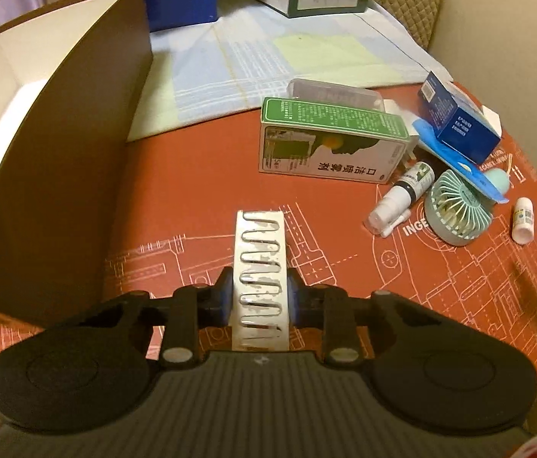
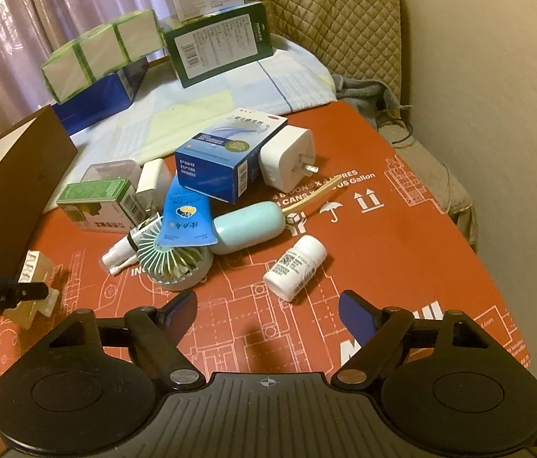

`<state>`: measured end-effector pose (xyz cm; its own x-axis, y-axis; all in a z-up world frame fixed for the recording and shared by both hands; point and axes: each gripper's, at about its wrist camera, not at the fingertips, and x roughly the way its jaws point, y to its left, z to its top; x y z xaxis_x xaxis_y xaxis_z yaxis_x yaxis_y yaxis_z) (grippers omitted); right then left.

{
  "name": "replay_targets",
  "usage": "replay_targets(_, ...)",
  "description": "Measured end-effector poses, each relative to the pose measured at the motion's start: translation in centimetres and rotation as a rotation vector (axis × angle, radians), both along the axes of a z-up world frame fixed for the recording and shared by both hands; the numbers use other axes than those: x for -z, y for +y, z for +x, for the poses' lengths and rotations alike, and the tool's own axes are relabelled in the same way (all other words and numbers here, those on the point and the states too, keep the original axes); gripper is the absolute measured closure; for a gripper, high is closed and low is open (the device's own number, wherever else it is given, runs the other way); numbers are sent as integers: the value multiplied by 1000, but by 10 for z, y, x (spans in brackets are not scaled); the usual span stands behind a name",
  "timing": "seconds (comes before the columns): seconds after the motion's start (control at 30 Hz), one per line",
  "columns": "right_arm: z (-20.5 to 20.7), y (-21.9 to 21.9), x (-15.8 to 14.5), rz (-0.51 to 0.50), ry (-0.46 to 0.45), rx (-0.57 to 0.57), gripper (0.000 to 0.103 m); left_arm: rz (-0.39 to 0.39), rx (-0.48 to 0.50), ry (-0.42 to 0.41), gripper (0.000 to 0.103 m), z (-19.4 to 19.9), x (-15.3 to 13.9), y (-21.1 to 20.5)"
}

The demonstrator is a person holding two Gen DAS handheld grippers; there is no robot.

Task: Organize rigid objects
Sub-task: 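Grasp the white blister pack with the left gripper while the right gripper grasps the white pill bottle, then carry the blister pack and pill bottle into the brown box and release both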

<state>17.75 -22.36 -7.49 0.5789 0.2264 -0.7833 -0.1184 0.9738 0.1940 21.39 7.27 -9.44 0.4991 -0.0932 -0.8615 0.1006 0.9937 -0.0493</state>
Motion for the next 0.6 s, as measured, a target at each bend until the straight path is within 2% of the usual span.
replay_targets(0.17,11,-1,7,-2,8,1,44,-6,-25,-4,79,-4,-1,0)
replay_targets(0.3,21,-2,12,-12,9,16,49,5,-48,-13,79,-5,-2,4)
replay_targets(0.6,45,-7,30,-11,47,73,67,27,-71,-35,79,-8,-10,6)
